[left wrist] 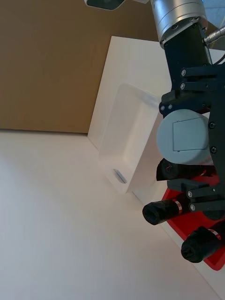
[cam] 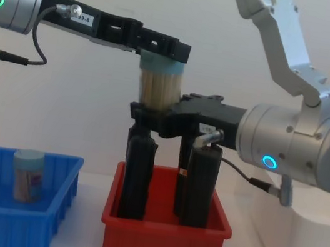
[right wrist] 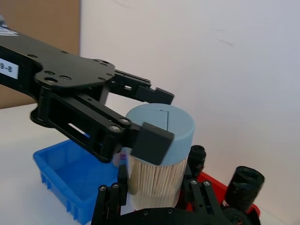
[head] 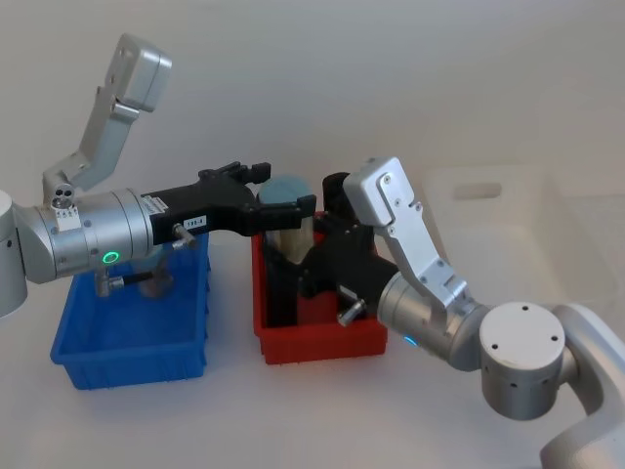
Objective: Pick the cotton swabs from the blue box and place them into the white box.
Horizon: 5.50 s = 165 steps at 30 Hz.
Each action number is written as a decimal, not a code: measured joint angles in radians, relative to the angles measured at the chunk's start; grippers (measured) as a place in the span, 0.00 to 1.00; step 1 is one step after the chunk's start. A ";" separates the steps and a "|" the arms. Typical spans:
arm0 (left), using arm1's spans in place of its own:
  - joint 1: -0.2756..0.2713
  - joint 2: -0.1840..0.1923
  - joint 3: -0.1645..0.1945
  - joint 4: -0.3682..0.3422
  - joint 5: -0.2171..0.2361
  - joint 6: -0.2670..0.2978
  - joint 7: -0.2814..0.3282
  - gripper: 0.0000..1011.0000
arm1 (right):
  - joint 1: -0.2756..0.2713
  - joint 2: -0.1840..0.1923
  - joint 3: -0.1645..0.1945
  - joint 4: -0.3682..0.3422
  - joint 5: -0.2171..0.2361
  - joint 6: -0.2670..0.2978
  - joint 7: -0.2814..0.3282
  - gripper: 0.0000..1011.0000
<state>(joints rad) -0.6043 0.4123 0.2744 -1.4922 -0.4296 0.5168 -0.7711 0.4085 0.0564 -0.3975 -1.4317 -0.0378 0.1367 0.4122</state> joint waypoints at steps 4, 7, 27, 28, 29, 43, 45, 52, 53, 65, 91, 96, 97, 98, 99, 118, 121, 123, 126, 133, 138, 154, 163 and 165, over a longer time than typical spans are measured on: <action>0.000 0.000 0.000 0.000 0.000 0.000 0.000 0.99 | -0.012 0.009 0.004 -0.019 -0.006 0.012 -0.035 0.64; 0.000 0.000 0.000 0.000 0.000 0.000 0.000 0.99 | -0.024 0.019 0.010 -0.039 -0.008 0.021 -0.064 0.64; 0.000 0.000 0.000 0.000 0.000 0.000 0.000 0.99 | -0.107 0.121 0.103 -0.146 0.054 0.074 -0.275 0.64; 0.000 0.000 0.000 0.000 0.000 0.000 0.000 0.99 | -0.107 0.121 0.103 -0.146 0.054 0.074 -0.275 0.64; 0.000 0.000 0.000 0.000 0.000 0.000 0.000 0.99 | -0.112 0.129 0.112 -0.149 0.063 0.077 -0.289 0.64; 0.000 0.000 0.000 0.000 0.000 0.000 0.000 0.99 | -0.129 0.191 0.199 -0.099 0.168 0.126 -0.394 0.64; 0.000 0.000 0.000 0.000 0.000 0.000 0.000 0.99 | -0.125 0.193 0.205 -0.087 0.177 0.132 -0.398 0.64; 0.000 0.000 0.000 0.000 0.000 0.000 0.000 0.99 | -0.096 0.197 0.224 -0.017 0.209 0.152 -0.399 0.64; 0.000 0.000 0.000 0.000 0.000 0.000 0.000 0.99 | -0.092 0.197 0.225 -0.010 0.211 0.153 -0.397 0.64; 0.000 0.000 0.000 0.000 0.000 0.000 0.000 0.99 | -0.036 0.186 0.232 0.095 0.235 0.159 -0.355 0.71; 0.000 0.000 0.000 0.000 0.000 0.000 0.000 0.99 | -0.049 0.189 0.241 0.079 0.226 0.068 -0.360 0.99; 0.000 0.000 0.000 0.000 0.000 0.000 0.000 0.99 | -0.065 0.193 0.243 0.053 0.220 0.047 -0.370 0.99; 0.000 0.000 0.000 0.000 0.000 0.000 0.000 0.99 | -0.065 0.193 0.243 0.052 0.219 0.046 -0.370 0.99; 0.000 0.000 0.000 0.000 0.000 0.000 0.000 0.99 | -0.065 0.194 0.243 0.052 0.219 0.046 -0.370 0.99; 0.000 0.000 0.000 0.000 0.000 0.000 0.000 0.99 | -0.066 0.194 0.243 0.052 0.219 0.046 -0.370 0.99; 0.084 -0.007 0.041 -0.030 0.052 -0.114 0.174 0.99 | -0.190 0.224 0.218 -0.084 0.256 -0.006 -0.362 0.99; 0.103 -0.008 0.051 -0.037 0.063 -0.140 0.212 0.99 | -0.221 0.231 0.212 -0.116 0.265 -0.019 -0.360 0.99; 0.118 -0.009 0.058 -0.043 0.073 -0.161 0.243 0.99 | -0.236 0.235 0.209 -0.132 0.269 -0.025 -0.359 0.99; 0.132 -0.011 0.065 -0.048 0.082 -0.182 0.273 0.99 | -0.265 0.243 0.203 -0.164 0.278 -0.037 -0.356 0.99; 0.182 -0.015 0.089 -0.066 0.113 -0.248 0.376 0.99 | -0.338 0.260 0.189 -0.243 0.300 -0.067 -0.352 0.99; 0.210 -0.017 0.103 -0.077 0.131 -0.287 0.434 0.99 | -0.374 0.269 0.181 -0.282 0.311 -0.082 -0.349 0.99; 0.311 -0.026 0.153 -0.114 0.194 -0.426 0.643 0.99 | -0.423 0.281 0.171 -0.335 0.326 -0.103 -0.345 0.99; 0.357 -0.030 0.176 -0.132 0.224 -0.490 0.740 0.99 | -0.423 0.281 0.172 -0.335 0.326 -0.103 -0.345 0.99; 0.363 -0.030 0.178 -0.134 0.227 -0.497 0.751 0.99 | -0.423 0.281 0.172 -0.335 0.326 -0.103 -0.345 0.99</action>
<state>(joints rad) -0.2413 0.3819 0.4529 -1.6258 -0.2028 0.0199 -0.0199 -0.0146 0.3374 -0.2258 -1.7669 0.2879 0.0339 0.0668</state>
